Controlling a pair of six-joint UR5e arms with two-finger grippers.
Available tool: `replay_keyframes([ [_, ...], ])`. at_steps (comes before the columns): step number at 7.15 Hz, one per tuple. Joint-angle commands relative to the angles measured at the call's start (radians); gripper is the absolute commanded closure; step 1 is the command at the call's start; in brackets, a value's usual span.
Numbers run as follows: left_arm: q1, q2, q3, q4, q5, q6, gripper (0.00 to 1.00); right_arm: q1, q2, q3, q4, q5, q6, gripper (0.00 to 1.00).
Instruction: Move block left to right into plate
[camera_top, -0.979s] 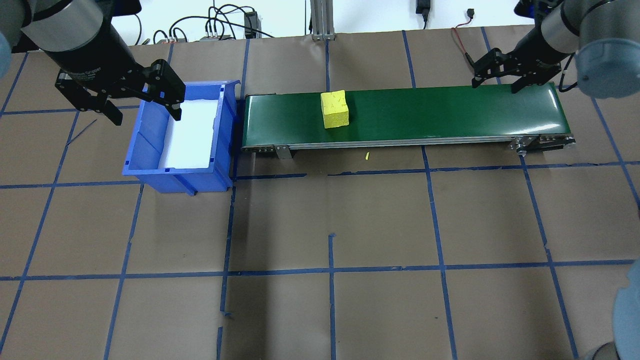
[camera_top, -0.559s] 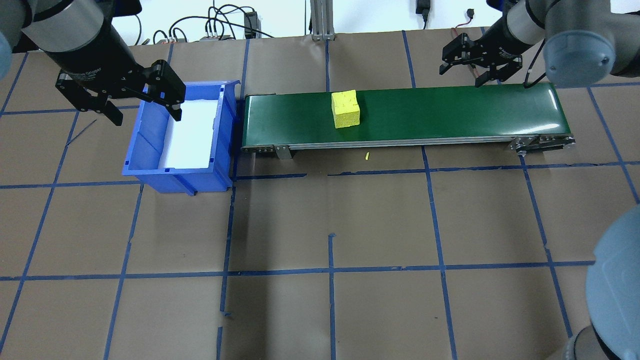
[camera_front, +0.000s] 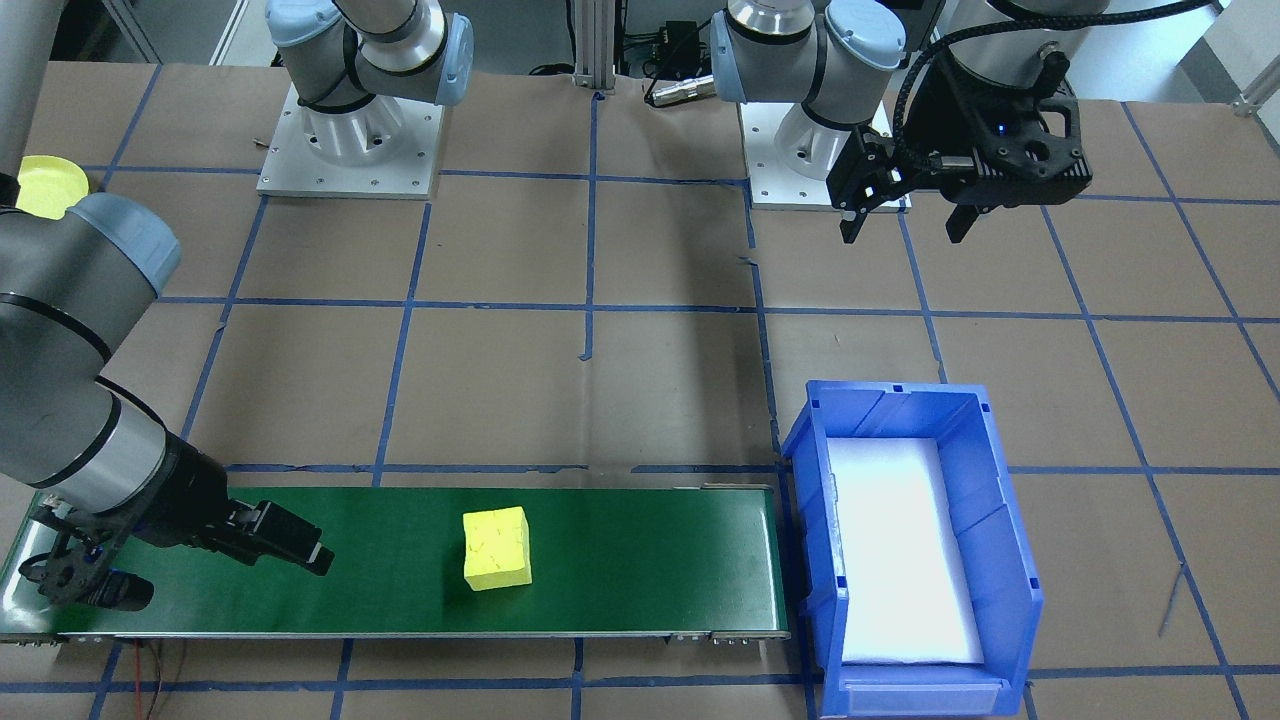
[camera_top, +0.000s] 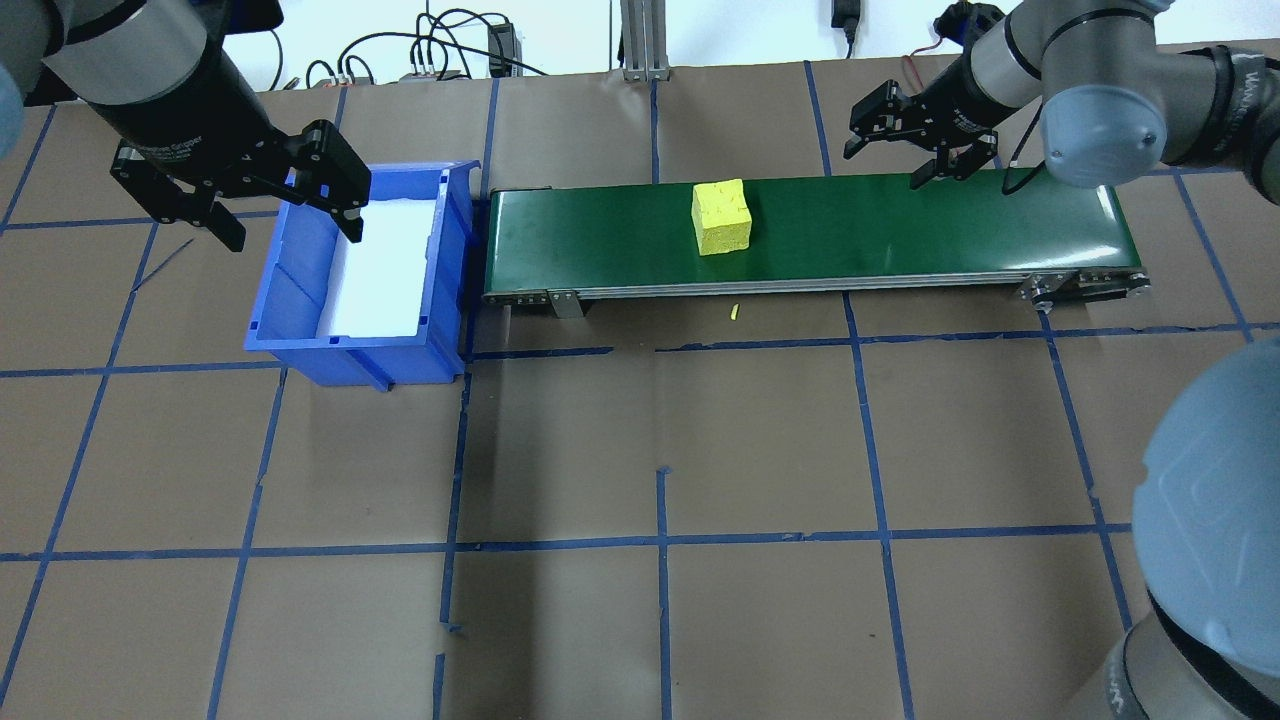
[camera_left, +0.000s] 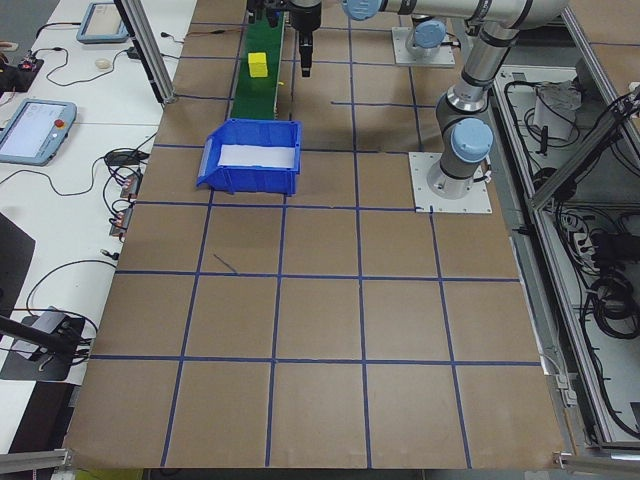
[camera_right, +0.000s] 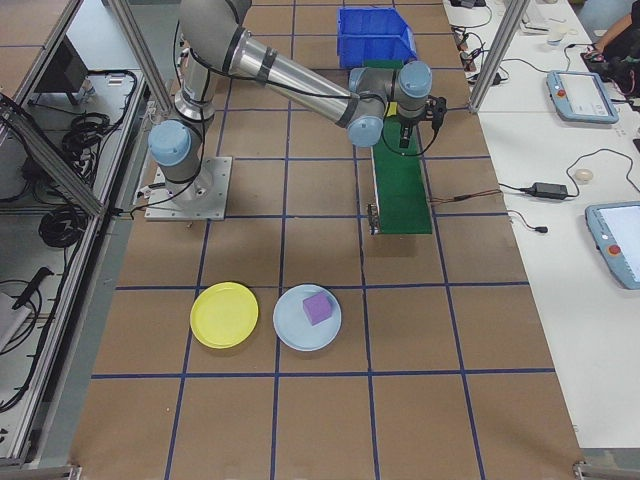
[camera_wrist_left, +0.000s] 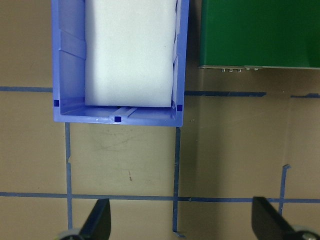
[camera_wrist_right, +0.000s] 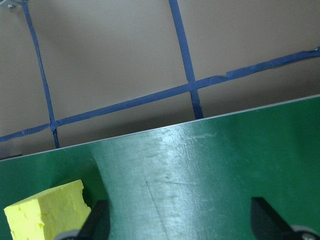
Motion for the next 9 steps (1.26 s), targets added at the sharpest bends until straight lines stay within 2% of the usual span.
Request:
replay_keyframes([
  [1,0.001,0.000,-0.001,0.000,0.000,0.000,0.00,0.012,0.018,0.000,-0.008,0.015,0.012,0.00],
  [9,-0.001,0.000,-0.001,0.000,0.002,0.000,0.00,0.072,0.013,0.014,-0.033,-0.014,0.026,0.00],
])
